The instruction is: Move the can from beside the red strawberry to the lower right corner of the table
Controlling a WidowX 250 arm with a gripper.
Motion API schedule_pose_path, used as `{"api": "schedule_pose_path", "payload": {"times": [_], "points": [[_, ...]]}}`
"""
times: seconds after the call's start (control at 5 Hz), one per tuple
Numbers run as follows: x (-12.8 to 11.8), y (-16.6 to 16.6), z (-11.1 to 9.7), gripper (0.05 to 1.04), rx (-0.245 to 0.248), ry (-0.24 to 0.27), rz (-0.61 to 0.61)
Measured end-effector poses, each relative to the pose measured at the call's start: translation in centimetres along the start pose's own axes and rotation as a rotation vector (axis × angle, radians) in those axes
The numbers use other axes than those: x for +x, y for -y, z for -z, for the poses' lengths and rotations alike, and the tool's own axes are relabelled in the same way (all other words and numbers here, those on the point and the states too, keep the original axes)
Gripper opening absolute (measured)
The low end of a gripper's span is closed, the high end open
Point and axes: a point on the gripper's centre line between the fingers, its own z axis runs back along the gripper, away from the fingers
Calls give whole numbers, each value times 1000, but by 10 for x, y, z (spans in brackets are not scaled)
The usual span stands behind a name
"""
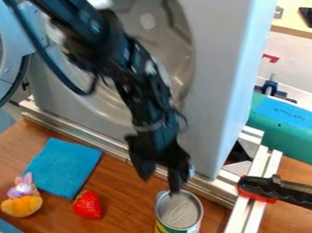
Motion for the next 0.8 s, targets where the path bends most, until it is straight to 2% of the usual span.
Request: {"api": "schedule_pose_path", "payload": {"times": [0.2,0.4,0.6,0.8], "points": [[-9,-23,-25,1001,86,0,-17],[-25,-61,-45,1001,246,-60,-44],[-45,-108,-58,1001,327,-93,-143],[-62,-123,-56,1001,318,-136,-108]]}}
